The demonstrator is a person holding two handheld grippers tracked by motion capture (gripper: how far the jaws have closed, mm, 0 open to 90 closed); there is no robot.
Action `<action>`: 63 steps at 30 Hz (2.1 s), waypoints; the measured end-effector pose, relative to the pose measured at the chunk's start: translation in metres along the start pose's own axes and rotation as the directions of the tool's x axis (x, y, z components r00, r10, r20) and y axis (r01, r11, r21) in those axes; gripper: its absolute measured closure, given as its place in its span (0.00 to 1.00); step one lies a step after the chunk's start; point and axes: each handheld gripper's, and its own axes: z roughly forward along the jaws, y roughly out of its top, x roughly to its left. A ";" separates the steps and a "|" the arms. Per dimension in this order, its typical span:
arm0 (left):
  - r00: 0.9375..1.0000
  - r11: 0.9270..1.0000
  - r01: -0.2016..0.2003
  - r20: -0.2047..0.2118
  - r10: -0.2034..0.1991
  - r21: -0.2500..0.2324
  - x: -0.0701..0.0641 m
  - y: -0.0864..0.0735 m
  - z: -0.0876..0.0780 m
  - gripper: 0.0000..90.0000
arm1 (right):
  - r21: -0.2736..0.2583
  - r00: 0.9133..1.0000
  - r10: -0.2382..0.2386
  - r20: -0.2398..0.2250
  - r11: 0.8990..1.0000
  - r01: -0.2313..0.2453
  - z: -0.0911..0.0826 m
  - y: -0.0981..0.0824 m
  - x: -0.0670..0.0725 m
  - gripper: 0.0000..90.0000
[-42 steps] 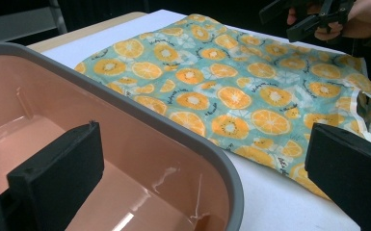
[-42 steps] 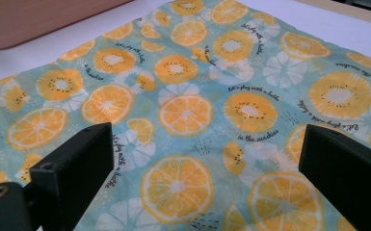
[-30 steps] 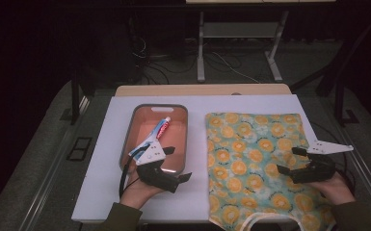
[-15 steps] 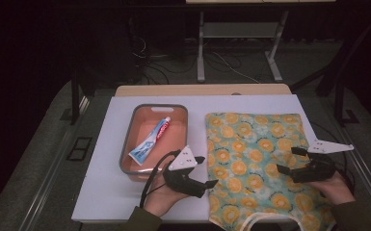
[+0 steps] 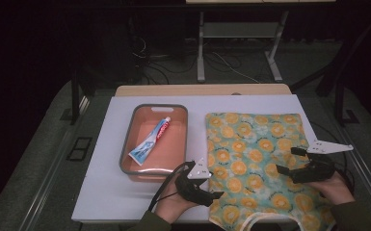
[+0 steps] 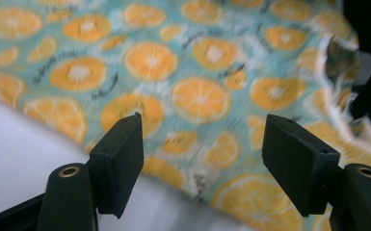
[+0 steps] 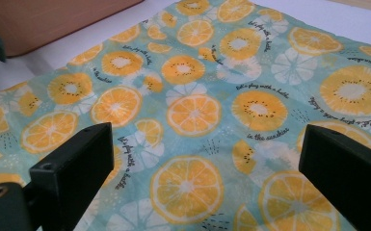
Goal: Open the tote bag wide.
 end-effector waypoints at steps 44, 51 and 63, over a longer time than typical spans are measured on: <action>0.998 0.998 0.061 -0.023 -0.061 0.002 0.002 -0.022 -0.004 0.47 | 0.210 0.815 -0.318 -0.484 0.862 0.461 0.037 -0.019 0.096 0.53; 0.999 0.998 0.050 0.012 -0.050 -0.027 0.002 -0.025 -0.012 0.35 | 0.187 0.773 -0.394 -0.497 0.822 0.538 0.037 -0.018 0.102 0.93; 0.998 0.998 0.043 0.038 -0.041 -0.049 -0.003 -0.029 -0.024 0.29 | 0.212 0.865 -0.340 -0.369 0.875 0.435 0.052 0.002 0.091 1.00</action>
